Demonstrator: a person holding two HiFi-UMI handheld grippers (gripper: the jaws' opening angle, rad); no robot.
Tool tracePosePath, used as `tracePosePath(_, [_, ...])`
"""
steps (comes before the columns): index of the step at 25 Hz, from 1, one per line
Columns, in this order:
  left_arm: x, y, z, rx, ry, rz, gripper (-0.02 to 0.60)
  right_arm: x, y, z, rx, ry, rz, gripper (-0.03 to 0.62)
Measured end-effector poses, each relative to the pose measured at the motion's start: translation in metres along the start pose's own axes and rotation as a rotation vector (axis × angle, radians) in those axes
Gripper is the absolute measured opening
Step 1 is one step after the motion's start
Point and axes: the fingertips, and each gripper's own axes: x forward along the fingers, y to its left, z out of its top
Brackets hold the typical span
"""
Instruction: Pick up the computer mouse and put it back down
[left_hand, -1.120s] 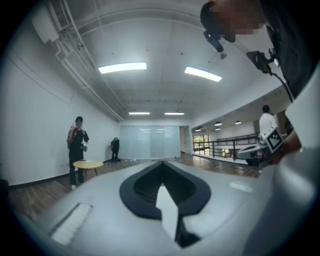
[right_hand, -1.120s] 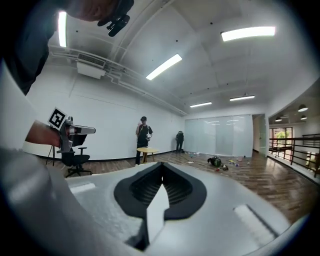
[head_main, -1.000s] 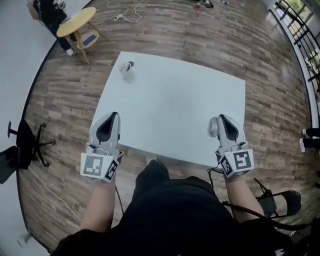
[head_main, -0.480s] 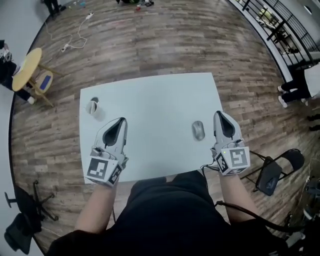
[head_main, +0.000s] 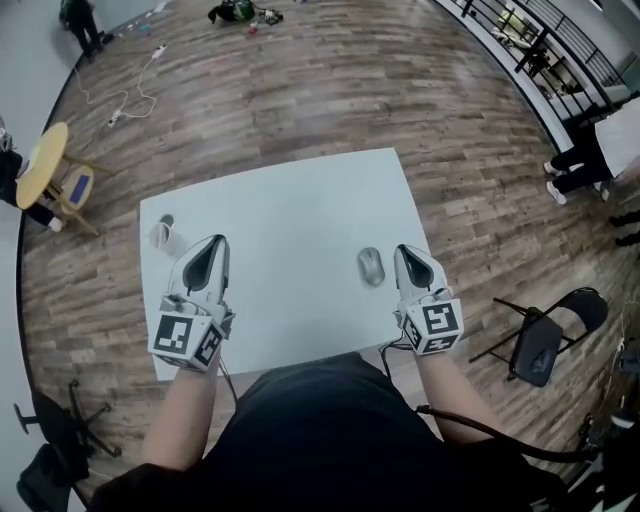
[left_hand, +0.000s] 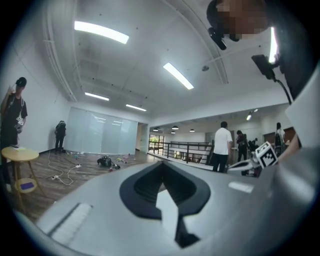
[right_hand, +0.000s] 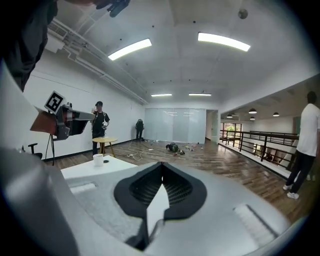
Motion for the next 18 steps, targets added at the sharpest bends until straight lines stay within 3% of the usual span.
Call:
tracePosePath(4, [0.01, -0.008, 0.009, 0.032, -0.008, -0.013, 0.005, 0.007, 0.002, -0.014, 0.032, 0.024, 0.0, 0.002])
tracePosePath(9, [0.02, -0.007, -0.007, 0.03, 0.031, -0.024, 0.005, 0.017, 0.009, -0.037, 0.036, 0.08, 0.007, 0.021])
tracePosePath(14, [0.017, -0.005, -0.033, 0.006, 0.089, -0.037, 0.005, 0.02, 0.016, -0.063, 0.04, 0.157, -0.019, 0.143])
tracePosePath(18, [0.015, -0.01, -0.051, 0.007, 0.138, -0.057, 0.004, 0.019, 0.018, -0.085, 0.064, 0.202, -0.034, 0.172])
